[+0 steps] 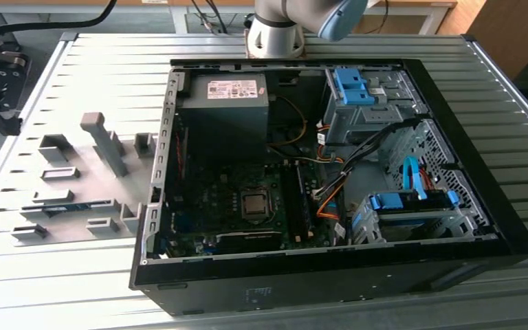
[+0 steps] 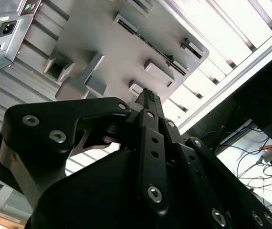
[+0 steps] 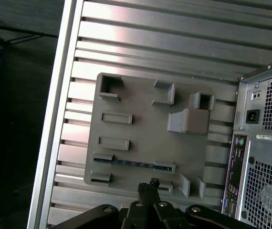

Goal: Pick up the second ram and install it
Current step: 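Pick up the second ram and move it above second insertion slot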

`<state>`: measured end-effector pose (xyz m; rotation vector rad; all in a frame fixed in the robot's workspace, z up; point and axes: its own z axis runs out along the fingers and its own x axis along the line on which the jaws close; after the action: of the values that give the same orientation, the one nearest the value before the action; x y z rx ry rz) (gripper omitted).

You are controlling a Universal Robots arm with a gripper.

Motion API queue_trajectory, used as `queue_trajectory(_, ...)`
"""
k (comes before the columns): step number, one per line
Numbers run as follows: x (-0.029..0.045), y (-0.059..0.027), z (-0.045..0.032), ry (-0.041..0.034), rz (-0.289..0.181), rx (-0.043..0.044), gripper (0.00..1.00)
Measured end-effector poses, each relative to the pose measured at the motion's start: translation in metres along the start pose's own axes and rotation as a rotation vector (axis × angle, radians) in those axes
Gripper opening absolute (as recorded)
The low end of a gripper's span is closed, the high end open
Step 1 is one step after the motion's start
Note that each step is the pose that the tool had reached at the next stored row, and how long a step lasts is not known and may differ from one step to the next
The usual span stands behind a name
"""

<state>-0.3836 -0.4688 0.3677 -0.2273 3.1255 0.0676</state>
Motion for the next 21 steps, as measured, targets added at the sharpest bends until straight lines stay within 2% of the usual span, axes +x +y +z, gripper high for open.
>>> queue_trajectory(9,0.0005,0.0000,0.0002,0.0058,-0.135,-0.0013,0.11)
queue_trajectory(12,0.0006,0.0000,0.0004,0.0092,-0.213,-0.0021,0.11)
queue_trajectory(21,0.0008,0.0001,0.0007,0.0148,-0.345,-0.0031,0.11)
